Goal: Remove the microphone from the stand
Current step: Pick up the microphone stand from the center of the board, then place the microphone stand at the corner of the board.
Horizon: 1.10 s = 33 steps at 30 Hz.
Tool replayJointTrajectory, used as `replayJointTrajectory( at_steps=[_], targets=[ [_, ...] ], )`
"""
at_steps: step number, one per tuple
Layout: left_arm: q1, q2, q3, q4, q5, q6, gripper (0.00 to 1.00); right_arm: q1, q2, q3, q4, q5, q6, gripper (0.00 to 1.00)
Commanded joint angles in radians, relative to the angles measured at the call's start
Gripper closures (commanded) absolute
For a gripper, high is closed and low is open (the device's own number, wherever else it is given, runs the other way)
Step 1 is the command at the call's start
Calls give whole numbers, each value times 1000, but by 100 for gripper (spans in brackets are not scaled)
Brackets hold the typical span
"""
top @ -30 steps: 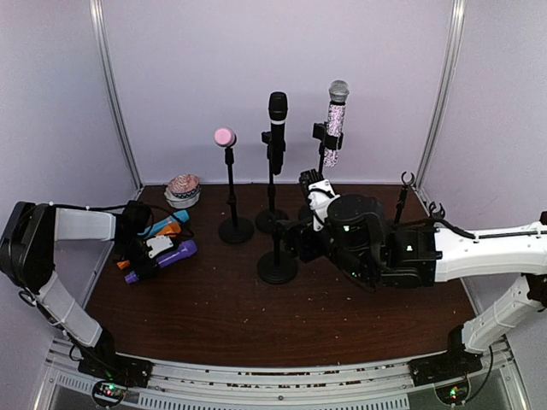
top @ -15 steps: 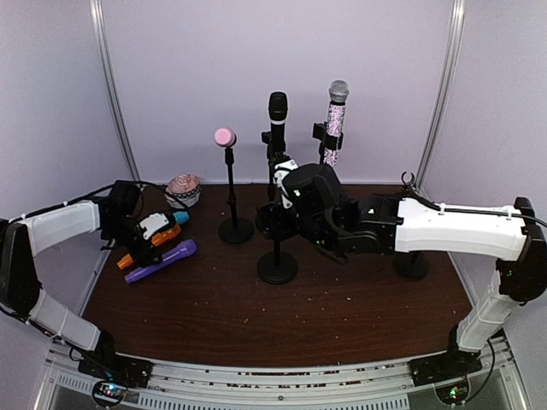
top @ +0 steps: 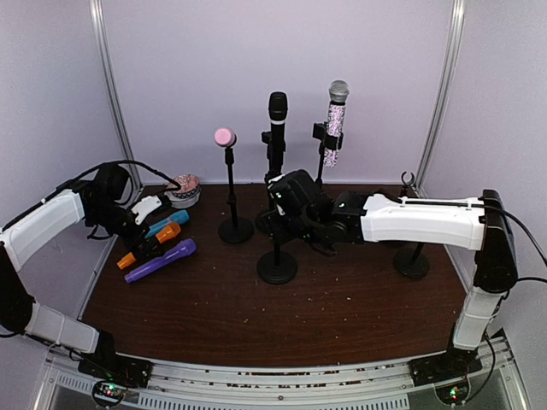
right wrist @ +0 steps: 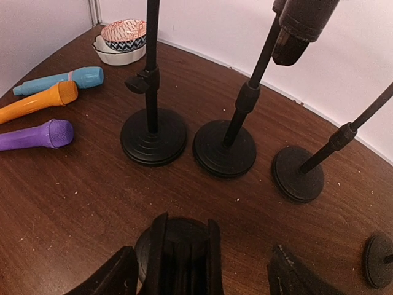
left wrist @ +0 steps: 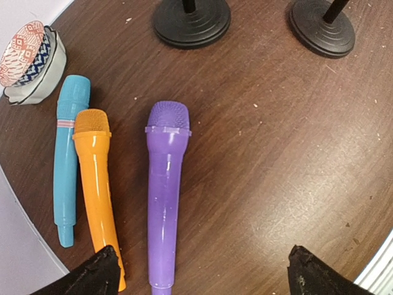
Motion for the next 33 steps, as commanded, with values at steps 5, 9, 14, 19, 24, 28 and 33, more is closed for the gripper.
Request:
replayJointTrajectory(
  at_steps=[5, 9, 14, 19, 24, 28, 33],
  targets=[
    [7, -34, 22, -29, 28, -15, 2, -12, 47, 63, 5, -33, -13, 42],
    [6, -34, 36, -29, 14, -24, 2, -18, 40, 58, 2, -27, -17, 63],
    [7, -33, 57, -29, 4, -34, 2, -43, -7, 16, 0, 8, -23, 90],
    [7, -17, 72, -29, -12, -46, 2, -95, -92, -69, 3, 56, -27, 93],
    [7, -10, 81, -29, -2, -54, 2, -180, -198, -169, 0, 80, -29, 95],
    [6, -5, 89, -29, 0, -56, 2, -250, -274, -231, -6, 89, -41, 95],
    [6, 0, 99, -31, 6, -66, 2, -332, -343, -296, -19, 104, -62, 95]
  ],
)
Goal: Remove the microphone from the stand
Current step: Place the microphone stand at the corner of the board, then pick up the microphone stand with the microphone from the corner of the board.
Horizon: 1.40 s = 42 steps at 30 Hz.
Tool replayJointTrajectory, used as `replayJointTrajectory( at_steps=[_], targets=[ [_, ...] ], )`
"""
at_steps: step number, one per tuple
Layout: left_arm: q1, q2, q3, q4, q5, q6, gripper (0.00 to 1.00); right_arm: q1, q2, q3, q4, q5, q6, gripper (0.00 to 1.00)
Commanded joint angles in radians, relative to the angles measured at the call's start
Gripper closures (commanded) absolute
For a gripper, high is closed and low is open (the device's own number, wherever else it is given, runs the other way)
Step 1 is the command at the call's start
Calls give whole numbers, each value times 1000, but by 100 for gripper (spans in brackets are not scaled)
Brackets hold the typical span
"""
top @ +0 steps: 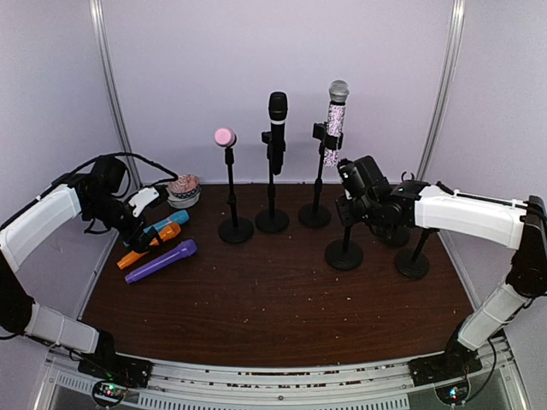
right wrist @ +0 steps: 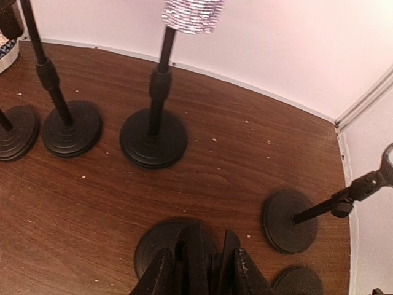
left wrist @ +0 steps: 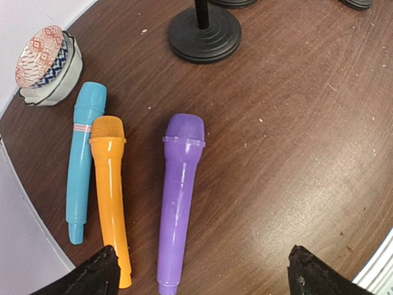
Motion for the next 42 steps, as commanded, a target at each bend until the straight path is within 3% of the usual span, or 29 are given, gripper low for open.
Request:
replayJointTrajectory(
  at_steps=[1, 15, 17, 21, 26, 30, 36, 42],
  targets=[
    [7, 8, 40, 1, 8, -21, 2, -54, -90, -37, 32, 59, -28, 95],
    [6, 7, 57, 0, 0, -39, 2, -154, -178, -131, 62, 97, -41, 92],
    [6, 10, 62, 0, 1, -46, 2, -155, -183, -137, 70, 97, -39, 83],
    [7, 18, 76, 0, -13, -58, 2, -154, -215, -157, 102, 82, -44, 52],
    [8, 21, 94, 30, -113, -96, 2, -133, -308, -159, 157, 67, -51, 24],
    [23, 14, 104, 54, -113, -105, 2, -30, -342, -103, 175, 142, -94, 0],
    [46, 31, 127, 61, -74, -130, 2, 220, -249, 52, 266, 191, -200, 0],
    [61, 28, 117, 60, -92, -125, 2, 416, 9, 309, 435, 182, -462, 0]
  ],
)
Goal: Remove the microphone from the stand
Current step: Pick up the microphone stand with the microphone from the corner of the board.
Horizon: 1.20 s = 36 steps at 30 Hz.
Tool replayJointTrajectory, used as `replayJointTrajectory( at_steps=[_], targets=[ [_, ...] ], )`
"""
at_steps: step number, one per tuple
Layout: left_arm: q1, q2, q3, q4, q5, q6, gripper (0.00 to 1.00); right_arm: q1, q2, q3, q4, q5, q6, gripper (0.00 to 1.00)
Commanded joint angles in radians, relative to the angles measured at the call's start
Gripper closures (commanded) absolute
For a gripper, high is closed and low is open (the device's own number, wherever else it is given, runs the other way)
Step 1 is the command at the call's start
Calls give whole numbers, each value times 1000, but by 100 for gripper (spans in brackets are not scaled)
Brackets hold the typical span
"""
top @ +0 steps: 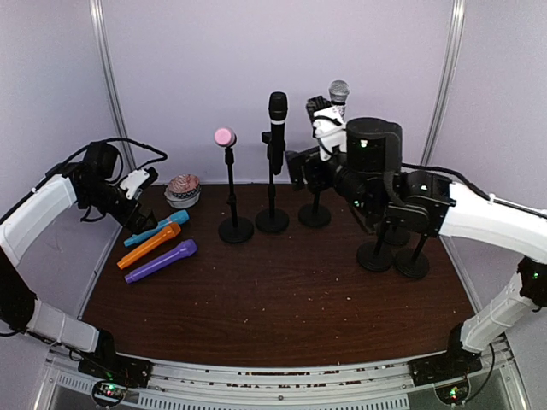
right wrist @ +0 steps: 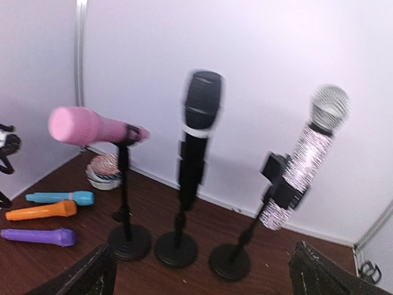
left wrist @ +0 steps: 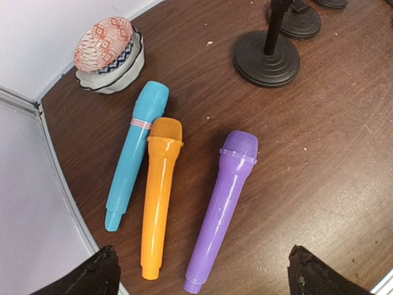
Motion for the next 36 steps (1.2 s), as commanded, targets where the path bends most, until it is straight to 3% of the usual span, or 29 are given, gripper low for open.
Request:
replayJointTrajectory(
  at_steps=[1, 8, 14, 23, 36],
  targets=[
    [16, -3, 12, 31, -8, -8, 2, 96, 180, 166, 164, 11, -248, 0],
    [35, -43, -19, 19, 10, 4, 2, 112, 490, 494, 176, -18, -409, 0],
    [38, -65, -22, 3, 21, 15, 2, 86, 652, 728, 125, -16, -412, 0],
    [38, -74, -20, -16, 53, 23, 2, 19, 740, 830, 133, -55, -382, 5],
    [38, -86, -12, -34, 56, 27, 2, -20, 818, 904, 110, -108, -350, 19]
  ],
)
